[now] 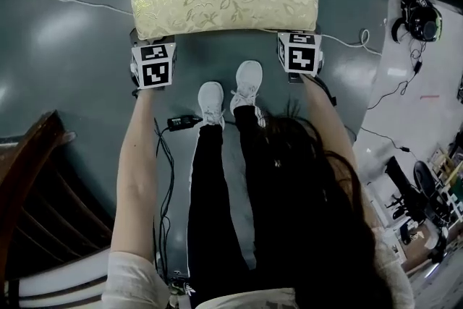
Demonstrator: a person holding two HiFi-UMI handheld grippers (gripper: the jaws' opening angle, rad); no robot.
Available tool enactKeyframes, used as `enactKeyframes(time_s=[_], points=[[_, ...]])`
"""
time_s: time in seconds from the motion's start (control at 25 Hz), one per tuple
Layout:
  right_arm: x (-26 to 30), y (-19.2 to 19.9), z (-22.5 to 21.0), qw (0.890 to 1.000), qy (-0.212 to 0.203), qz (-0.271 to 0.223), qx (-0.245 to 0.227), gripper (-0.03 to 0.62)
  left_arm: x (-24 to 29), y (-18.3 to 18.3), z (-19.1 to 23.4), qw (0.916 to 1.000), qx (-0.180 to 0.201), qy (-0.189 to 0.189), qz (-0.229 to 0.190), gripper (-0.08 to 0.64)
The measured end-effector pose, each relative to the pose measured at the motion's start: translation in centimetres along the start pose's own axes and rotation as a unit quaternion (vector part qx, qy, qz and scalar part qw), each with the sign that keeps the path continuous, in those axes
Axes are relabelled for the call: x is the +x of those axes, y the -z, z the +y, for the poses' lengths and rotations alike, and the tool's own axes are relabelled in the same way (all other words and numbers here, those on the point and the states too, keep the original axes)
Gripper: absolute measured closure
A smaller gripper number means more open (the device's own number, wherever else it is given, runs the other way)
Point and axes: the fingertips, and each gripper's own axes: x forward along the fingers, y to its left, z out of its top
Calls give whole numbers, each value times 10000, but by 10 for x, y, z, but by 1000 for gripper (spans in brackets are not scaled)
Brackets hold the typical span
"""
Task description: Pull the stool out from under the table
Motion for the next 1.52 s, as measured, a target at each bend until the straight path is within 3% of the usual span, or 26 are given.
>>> enactKeyframes(time_s=[0.44, 0.76, 1.4, 1.52], points=[[-3, 7, 5, 9996, 72, 182, 204, 367, 0, -2, 3, 9998, 119, 104, 115, 322], [-8, 14, 5, 9991, 33, 359, 211, 367, -7, 7, -1, 9988, 35, 111, 466, 322], [-8, 9, 3, 9992, -44, 337, 203, 365, -9, 5, -1, 9984, 103, 124, 537, 322], [-8, 13, 3, 9989, 63, 434, 134, 364, -10, 8, -2, 9980, -134, 131, 606, 322]])
